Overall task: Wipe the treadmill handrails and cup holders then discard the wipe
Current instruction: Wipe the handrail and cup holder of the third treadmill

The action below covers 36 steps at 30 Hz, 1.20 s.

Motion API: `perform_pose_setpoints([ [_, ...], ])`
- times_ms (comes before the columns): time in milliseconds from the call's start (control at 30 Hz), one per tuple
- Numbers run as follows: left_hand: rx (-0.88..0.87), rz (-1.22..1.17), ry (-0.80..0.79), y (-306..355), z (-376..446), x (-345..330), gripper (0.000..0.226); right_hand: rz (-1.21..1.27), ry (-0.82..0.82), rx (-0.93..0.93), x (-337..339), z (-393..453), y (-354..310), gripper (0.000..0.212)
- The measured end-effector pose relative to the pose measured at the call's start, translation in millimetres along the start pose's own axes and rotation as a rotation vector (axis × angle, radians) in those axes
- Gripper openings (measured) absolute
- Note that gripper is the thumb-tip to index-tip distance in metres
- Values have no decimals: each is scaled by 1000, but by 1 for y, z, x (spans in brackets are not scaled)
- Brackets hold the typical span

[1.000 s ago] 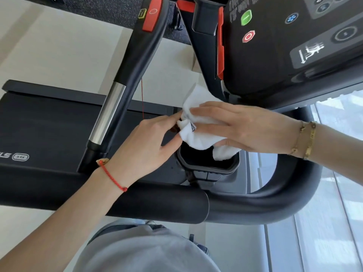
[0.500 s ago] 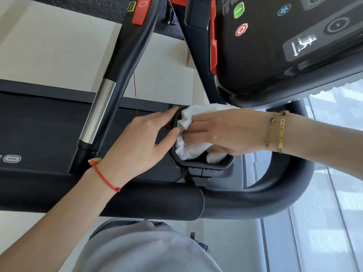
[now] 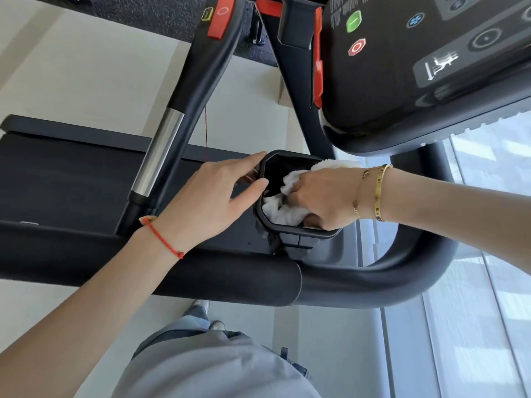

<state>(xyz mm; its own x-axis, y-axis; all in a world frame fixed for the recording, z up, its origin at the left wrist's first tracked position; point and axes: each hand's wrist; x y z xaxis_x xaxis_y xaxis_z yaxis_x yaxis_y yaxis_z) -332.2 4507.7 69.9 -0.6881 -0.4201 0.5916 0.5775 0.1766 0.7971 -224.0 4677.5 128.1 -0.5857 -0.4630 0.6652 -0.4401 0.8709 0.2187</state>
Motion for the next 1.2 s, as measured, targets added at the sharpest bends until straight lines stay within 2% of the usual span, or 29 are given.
perform_pose_setpoints([
  [100, 6, -2, 2, 0, -1, 0, 52, 53, 81, 7, 1, -11, -1, 29],
  [267, 10, -19, -8, 0, -1, 0, 54, 250, 344, -138, -6, -34, -13, 25],
  [433, 13, -32, -13, 2, -1, -2, 56, 917, 434, -472, 2, -64, -22, 18],
  [533, 11, -32, -20, 4, -1, -1, 55, 1128, 425, -511, 12, -66, -39, 22],
  [633, 30, -30, -25, 4, -1, 1, 52, 894, 361, -436, 16, -36, -69, 40],
  [700, 52, -48, -16, 4, -1, 0, 50, 801, 380, -497, 17, -24, -76, 46],
  [833, 75, -66, -6, 2, -2, 2, 45, 783, 459, -428, 3, -46, -75, 40],
  [933, 68, -46, -25, 3, -1, 1, 45, 699, 450, -413, -1, -60, -75, 35],
  [1067, 65, -18, -26, 5, 0, 3, 46, 725, 410, -551, 12, -29, -78, 46],
  [1200, 88, -27, -53, 5, -1, 5, 49, 784, 495, -779, 20, -5, -91, 46],
])
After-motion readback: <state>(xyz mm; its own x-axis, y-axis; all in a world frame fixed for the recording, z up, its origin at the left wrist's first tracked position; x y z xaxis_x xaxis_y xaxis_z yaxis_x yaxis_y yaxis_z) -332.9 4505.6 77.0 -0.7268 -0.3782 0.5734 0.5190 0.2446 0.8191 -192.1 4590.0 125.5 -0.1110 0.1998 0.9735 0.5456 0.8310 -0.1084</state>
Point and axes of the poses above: each hand's wrist, its own z-axis towards the middle knuckle, its own x-axis out of the back of the hand, y = z × x, and after that the axes turned 4 degrees about -z, right-handed
